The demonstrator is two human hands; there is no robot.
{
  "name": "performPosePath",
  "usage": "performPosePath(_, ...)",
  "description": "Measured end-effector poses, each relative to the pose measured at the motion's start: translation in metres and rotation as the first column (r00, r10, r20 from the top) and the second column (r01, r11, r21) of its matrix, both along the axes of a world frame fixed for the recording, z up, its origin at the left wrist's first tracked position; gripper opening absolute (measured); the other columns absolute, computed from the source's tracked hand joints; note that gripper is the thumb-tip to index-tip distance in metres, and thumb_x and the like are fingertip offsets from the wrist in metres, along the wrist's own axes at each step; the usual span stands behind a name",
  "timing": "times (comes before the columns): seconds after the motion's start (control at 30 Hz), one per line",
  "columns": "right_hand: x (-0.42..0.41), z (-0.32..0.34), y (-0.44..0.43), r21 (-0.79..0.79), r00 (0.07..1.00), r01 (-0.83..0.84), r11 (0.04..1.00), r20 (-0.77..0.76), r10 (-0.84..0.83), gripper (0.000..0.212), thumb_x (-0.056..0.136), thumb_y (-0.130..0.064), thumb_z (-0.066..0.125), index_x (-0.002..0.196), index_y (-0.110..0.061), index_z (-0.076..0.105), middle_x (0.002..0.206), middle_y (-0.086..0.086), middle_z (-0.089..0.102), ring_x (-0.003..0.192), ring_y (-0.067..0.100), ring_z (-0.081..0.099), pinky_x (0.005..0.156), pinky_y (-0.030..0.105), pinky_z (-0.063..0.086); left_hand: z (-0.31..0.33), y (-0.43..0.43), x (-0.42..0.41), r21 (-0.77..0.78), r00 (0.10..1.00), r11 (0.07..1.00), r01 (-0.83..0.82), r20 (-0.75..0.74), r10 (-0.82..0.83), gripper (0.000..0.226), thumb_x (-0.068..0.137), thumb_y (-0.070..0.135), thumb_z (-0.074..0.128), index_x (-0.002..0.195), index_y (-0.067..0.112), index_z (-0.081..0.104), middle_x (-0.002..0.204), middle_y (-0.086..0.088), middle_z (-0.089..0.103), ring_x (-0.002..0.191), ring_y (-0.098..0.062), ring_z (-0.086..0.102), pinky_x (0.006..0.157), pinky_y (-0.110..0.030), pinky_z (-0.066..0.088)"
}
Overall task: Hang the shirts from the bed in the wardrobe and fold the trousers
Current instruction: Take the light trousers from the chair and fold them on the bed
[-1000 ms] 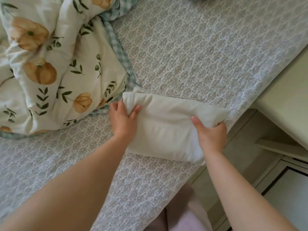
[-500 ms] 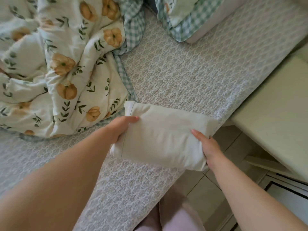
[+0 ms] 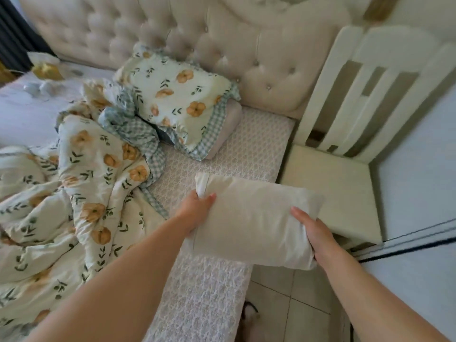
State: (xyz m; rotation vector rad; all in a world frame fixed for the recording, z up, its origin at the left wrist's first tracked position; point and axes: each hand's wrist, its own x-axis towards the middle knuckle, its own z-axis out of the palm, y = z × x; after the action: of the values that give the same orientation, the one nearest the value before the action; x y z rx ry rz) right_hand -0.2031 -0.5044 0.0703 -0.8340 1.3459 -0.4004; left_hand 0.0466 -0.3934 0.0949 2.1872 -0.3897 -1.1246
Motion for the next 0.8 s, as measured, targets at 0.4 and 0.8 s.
performPosePath(0.4,-0.161,0.119,0.105,-0.388,0.9,0.409,0.826,0.022,-0.435,0.064,0.076,-0.052,0.067,0.127,-0.017,0.051,0.109,0.004,0.063,0.095,0.024,0.061,0.081,0.04,0.051,0.093,-0.012,-0.143,-0.254,0.891,0.859,0.443,0.231,-0.391,0.064,0.087,0.06,0.049,0.135,0.019,0.038,0.107,0.001,0.052,0.087,-0.018,0.05,0.074,-0.038,0.041)
performPosePath(0.8,-0.254,0.125,0.235,-0.696,0.607,0.629,0.346,0.162,-0.778,0.06,0.066,-0.056,0.069,0.116,-0.035,0.043,0.098,-0.021,0.056,0.09,-0.005,0.058,0.065,0.012,0.042,0.125,0.025,-0.281,-0.461,0.773,0.63,0.625,0.478,-0.418,0.053,0.079,0.075,0.037,0.105,0.029,0.043,0.079,0.017,0.05,0.069,0.0,0.048,0.052,-0.02,0.031)
